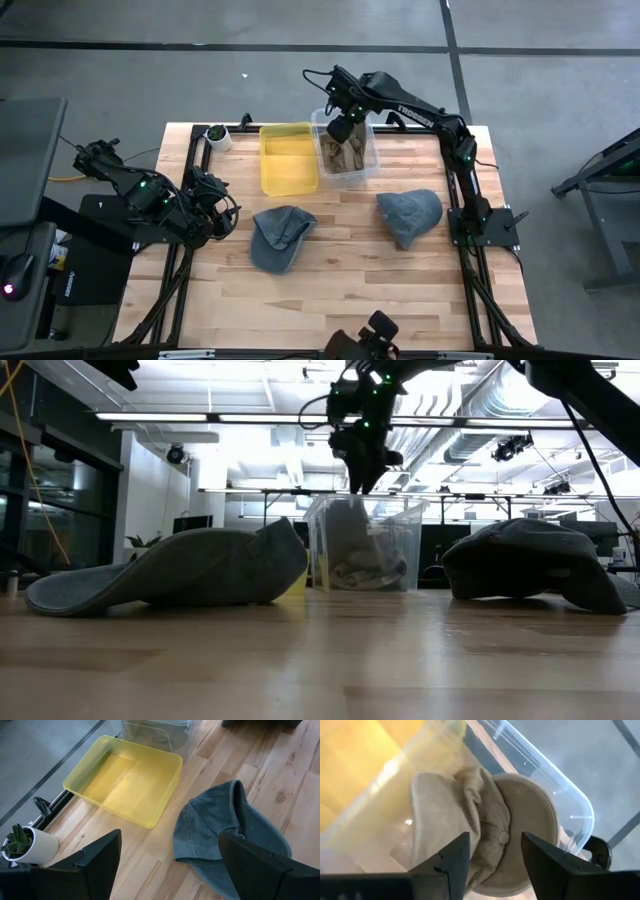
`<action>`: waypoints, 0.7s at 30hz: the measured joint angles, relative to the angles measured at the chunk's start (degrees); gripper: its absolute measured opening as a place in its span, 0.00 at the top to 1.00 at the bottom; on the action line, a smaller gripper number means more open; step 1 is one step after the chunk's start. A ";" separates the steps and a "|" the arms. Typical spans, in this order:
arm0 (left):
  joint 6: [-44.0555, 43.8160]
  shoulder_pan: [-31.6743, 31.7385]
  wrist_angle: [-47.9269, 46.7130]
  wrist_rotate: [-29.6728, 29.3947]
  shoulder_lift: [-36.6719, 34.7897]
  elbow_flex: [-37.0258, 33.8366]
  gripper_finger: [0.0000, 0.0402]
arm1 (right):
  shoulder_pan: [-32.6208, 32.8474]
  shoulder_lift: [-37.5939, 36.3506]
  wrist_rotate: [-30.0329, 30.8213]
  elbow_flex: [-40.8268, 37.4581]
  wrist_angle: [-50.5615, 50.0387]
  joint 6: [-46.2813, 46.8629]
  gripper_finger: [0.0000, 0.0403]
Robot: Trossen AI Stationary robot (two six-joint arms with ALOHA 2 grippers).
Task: Pick & Place hat
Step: Put the right blue cap into the yellow bin
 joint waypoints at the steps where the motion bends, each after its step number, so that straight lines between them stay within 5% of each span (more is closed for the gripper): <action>1: 0.00 0.00 0.00 0.00 0.00 0.00 0.23 | 0.24 0.00 -0.03 0.52 -0.03 -0.22 0.60; 6: 0.00 0.00 0.00 0.01 0.00 0.00 0.23 | 1.25 0.00 -1.39 3.30 -0.44 -1.69 0.76; 11: 0.00 -0.01 0.00 0.33 -0.01 0.00 0.23 | 1.86 -0.02 -9.85 4.20 -0.42 -3.47 0.97; 21: 0.00 0.00 -0.02 0.35 0.00 0.00 0.23 | 3.51 -0.07 -15.07 -0.06 -0.42 -4.37 1.00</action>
